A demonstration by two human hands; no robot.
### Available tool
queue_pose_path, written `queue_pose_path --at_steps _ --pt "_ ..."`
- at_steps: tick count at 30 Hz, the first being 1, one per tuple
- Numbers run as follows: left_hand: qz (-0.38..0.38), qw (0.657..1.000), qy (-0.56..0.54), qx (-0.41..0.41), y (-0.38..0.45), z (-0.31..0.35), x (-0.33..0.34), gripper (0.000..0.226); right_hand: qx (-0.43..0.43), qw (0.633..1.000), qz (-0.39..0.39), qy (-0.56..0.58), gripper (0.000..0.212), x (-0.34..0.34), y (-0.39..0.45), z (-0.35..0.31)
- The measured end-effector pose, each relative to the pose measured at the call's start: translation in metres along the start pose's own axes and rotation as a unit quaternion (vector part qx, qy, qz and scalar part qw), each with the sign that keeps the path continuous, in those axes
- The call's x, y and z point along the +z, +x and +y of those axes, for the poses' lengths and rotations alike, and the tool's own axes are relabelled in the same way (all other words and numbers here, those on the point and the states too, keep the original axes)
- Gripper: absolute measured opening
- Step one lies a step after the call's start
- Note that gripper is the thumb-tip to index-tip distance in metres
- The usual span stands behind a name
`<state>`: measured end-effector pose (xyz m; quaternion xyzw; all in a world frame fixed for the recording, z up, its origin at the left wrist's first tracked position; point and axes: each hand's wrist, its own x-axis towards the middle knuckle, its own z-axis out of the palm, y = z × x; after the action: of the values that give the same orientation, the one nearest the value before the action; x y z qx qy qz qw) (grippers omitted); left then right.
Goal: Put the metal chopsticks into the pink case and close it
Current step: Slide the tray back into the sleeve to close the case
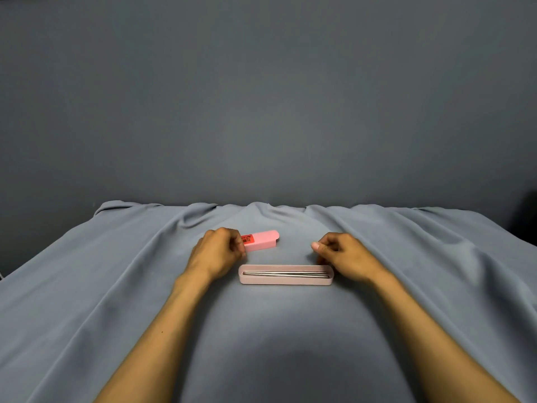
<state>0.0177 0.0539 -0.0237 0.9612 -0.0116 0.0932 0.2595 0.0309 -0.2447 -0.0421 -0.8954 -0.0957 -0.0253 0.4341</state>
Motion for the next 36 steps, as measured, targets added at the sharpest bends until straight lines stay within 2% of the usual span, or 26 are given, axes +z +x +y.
queue_pose_path --at_steps 2,4,8,11,17,23,36 --pt "0.047 0.999 -0.002 -0.010 0.002 -0.007 -0.001 0.008 0.005 0.999 -0.014 0.029 0.033 -0.001 0.000 0.003" --pt "0.075 0.997 0.011 -0.012 0.003 -0.017 -0.001 0.018 0.001 0.998 -0.048 0.034 0.038 -0.002 -0.002 0.004" --pt "0.054 0.997 0.045 -0.024 0.003 -0.034 0.005 0.055 -0.006 0.995 -0.104 0.003 0.058 -0.002 -0.005 0.004" --pt "0.034 0.997 0.049 -0.040 0.001 -0.040 0.010 0.064 -0.017 0.992 -0.120 -0.030 0.064 -0.001 -0.005 0.004" --pt "0.025 0.994 0.088 -0.051 0.001 -0.042 0.015 0.054 -0.058 0.987 -0.129 -0.073 0.058 0.002 -0.007 0.003" --pt "0.050 0.994 0.085 -0.047 0.003 -0.046 0.016 0.047 -0.073 0.985 -0.116 -0.109 0.039 0.004 -0.008 0.002" --pt "0.082 0.995 0.014 -0.047 0.008 -0.061 0.014 0.045 -0.087 0.982 -0.088 -0.142 0.037 0.003 -0.007 0.002"
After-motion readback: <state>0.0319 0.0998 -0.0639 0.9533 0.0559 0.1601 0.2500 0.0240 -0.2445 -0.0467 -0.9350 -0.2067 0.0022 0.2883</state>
